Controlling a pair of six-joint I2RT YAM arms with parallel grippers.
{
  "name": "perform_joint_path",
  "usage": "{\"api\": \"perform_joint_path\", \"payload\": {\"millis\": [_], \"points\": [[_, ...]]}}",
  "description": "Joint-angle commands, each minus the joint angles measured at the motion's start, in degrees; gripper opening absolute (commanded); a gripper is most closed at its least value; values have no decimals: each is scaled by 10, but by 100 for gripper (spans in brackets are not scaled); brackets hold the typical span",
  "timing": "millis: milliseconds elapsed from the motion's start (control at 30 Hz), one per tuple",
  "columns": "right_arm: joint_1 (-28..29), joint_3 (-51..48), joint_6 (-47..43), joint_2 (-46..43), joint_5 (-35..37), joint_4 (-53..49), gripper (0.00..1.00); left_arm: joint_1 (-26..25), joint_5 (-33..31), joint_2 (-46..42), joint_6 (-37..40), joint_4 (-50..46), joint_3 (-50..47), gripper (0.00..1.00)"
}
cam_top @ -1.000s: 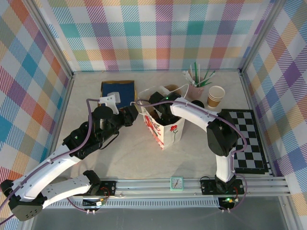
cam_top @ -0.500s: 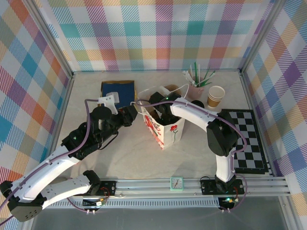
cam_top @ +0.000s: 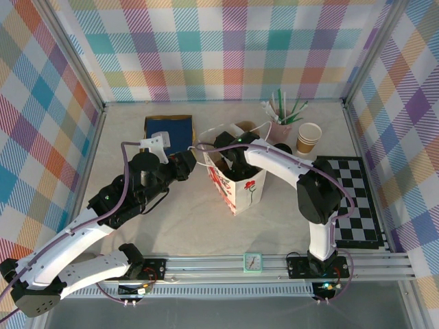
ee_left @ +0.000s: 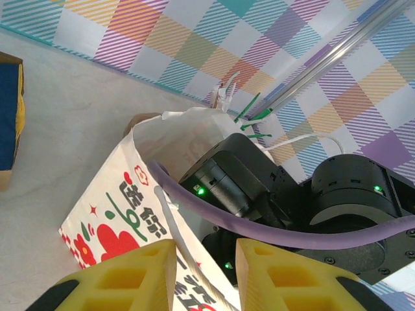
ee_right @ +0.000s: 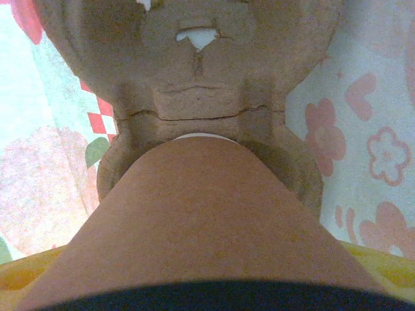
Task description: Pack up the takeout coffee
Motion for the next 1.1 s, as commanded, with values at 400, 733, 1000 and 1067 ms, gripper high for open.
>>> {"api": "perform_joint_path", "payload": {"millis": [400, 733, 1000, 1067], "points": [[8, 37, 14, -38, 8, -48, 40, 6, -15, -5, 14, 6, 12, 30], [8, 38, 14, -41, 10, -54, 40, 6, -18, -7, 14, 5, 12, 30], [8, 38, 14, -42, 9, -57, 41, 5, -17, -5, 14, 5, 12, 31], [8, 38, 14, -42, 9, -59, 41, 6, -18, -6, 14, 5, 12, 30]]}}
